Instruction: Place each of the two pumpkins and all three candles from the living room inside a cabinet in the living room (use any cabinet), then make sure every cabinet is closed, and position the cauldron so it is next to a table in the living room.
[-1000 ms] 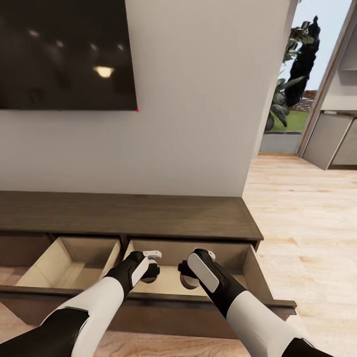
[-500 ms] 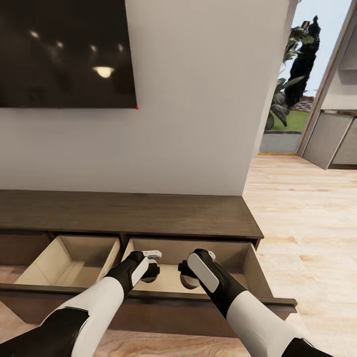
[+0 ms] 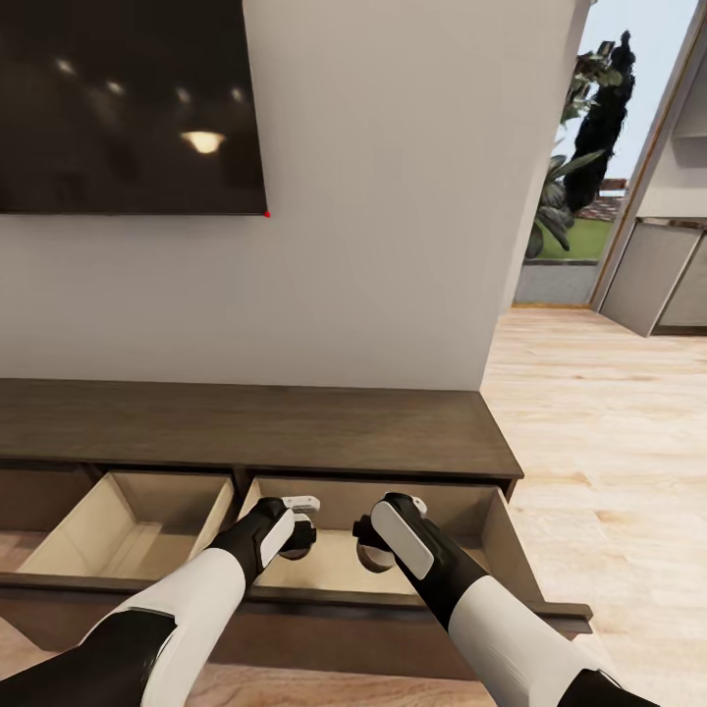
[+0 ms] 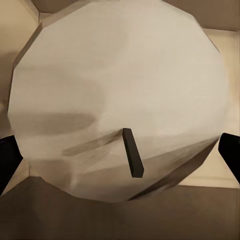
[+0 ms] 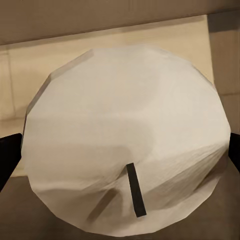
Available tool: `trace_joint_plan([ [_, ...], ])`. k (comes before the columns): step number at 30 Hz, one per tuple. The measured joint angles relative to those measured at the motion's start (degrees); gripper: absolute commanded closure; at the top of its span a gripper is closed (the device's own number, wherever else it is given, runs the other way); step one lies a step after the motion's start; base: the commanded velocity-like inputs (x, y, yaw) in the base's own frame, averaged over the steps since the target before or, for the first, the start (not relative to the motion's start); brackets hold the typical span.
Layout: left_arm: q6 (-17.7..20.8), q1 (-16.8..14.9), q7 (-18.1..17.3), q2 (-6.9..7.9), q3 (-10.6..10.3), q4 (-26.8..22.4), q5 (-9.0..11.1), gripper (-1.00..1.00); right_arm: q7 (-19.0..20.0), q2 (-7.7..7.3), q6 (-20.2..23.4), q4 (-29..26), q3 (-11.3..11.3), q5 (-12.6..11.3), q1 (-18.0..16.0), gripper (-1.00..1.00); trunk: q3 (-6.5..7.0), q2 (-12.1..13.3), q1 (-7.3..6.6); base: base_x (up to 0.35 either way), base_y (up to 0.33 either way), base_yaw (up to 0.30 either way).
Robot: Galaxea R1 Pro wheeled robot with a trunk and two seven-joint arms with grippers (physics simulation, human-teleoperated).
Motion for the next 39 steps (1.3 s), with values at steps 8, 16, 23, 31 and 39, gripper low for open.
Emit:
trace_joint_plan([
  [8,0.0,0.0,0.0,0.0,0.0,0.0,0.0,1.0,0.0,0.0,-0.1,0.0,0.0,0.0,0.0,1.0,0.0,0.0,0.0,0.003,-0.002,0.0],
  [16,0.0,0.0,0.0,0.0,0.0,0.0,0.0,1.0,0.0,0.0,-0.1,0.0,0.0,0.0,0.0,1.0,0.0,0.0,0.0,0.0,0.0,0.0],
  [23,0.1,0.0,0.0,0.0,0.0,0.0,0.0,1.0,0.3,0.0,-0.2,0.0,0.0,0.0,0.0,1.0,0.0,0.0,0.0,0.0,0.0,0.0],
  [31,0.1,0.0,0.0,0.0,0.0,0.0,0.0,1.0,0.4,0.0,-0.3,0.0,0.0,0.1,0.1,1.0,0.0,0.0,0.0,0.0,0.0,0.0],
  [39,0.1,0.0,0.0,0.0,0.0,0.0,0.0,1.0,0.4,0.0,-0.2,1.1,0.0,0.1,0.1,1.0,-0.18,-0.4,0.22,0.0,0.0,0.0],
])
